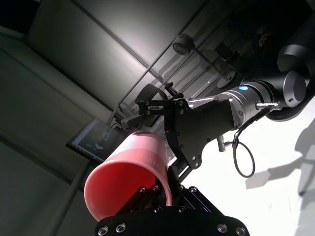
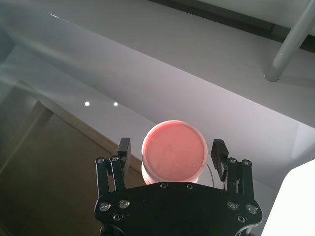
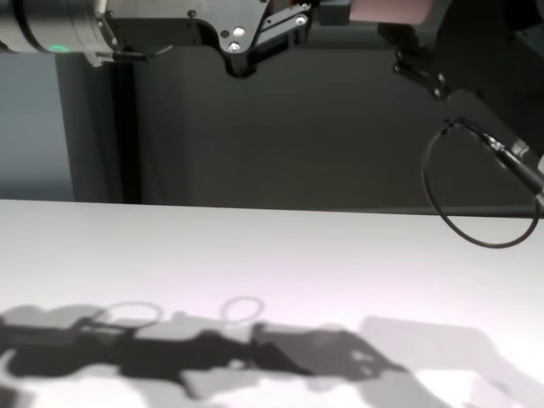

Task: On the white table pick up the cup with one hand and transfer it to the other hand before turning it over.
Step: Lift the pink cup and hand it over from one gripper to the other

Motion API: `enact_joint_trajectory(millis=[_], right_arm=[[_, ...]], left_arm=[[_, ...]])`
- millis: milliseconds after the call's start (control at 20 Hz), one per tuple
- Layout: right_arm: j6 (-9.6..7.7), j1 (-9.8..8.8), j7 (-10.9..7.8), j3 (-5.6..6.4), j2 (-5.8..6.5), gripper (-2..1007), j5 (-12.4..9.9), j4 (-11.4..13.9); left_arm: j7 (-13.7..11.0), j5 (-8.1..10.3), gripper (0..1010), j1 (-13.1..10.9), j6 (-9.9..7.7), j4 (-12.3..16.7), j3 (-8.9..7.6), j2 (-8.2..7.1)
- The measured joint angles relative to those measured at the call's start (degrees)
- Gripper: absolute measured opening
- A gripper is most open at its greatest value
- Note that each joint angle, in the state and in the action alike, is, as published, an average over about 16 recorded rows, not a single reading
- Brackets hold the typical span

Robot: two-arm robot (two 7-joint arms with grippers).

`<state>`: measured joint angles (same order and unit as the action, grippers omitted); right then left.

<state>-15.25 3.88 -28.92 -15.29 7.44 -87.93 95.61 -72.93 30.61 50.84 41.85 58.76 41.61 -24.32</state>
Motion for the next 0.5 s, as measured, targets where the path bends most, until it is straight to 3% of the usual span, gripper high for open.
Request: enact_joint_trajectory(millis=[500], right_arm=[[0.71, 0.38, 0.33, -0.71, 0.53, 997, -0.27, 0.00]], left_arm=[[0.00, 0.00, 40, 0.00, 0.00, 0.00, 0.00, 0.00]])
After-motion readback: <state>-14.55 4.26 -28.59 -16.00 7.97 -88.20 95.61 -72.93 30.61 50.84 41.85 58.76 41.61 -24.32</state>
